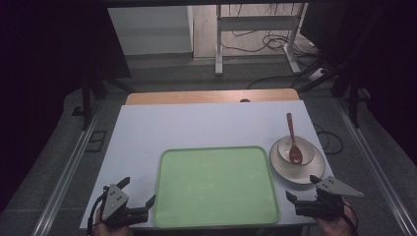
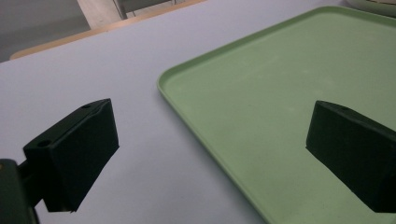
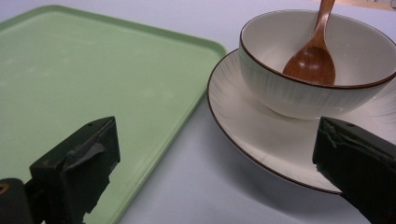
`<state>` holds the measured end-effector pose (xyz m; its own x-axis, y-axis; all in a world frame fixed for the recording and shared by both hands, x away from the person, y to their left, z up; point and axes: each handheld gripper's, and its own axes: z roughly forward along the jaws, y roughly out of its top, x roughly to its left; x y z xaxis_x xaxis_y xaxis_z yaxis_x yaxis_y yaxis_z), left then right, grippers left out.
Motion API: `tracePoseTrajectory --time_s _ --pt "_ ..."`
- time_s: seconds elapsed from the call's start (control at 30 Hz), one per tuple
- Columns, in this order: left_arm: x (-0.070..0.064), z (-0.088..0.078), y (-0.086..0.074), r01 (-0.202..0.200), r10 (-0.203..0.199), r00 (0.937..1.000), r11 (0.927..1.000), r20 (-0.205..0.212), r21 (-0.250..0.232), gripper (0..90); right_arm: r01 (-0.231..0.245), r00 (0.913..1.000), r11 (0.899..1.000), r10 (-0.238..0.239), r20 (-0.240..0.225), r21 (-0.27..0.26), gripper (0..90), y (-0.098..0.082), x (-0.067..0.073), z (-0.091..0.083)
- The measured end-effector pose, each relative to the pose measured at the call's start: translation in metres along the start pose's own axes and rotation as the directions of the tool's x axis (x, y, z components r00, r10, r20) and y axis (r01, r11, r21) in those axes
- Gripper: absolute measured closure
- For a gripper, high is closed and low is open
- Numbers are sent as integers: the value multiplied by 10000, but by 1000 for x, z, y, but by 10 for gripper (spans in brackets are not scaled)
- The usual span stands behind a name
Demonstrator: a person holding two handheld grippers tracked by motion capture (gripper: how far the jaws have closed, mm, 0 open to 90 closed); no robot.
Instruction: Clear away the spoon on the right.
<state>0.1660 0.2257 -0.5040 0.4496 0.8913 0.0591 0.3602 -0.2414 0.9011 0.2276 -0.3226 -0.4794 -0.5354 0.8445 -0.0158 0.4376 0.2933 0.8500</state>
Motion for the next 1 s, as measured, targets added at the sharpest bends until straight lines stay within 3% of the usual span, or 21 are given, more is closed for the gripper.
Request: tracePoseTrajectory --time_s 1.0 --pt "-2 0 1 -98 99 9999 9999 71 -83 15 -189 9995 9998 187 242 49 18 7 -5 3"
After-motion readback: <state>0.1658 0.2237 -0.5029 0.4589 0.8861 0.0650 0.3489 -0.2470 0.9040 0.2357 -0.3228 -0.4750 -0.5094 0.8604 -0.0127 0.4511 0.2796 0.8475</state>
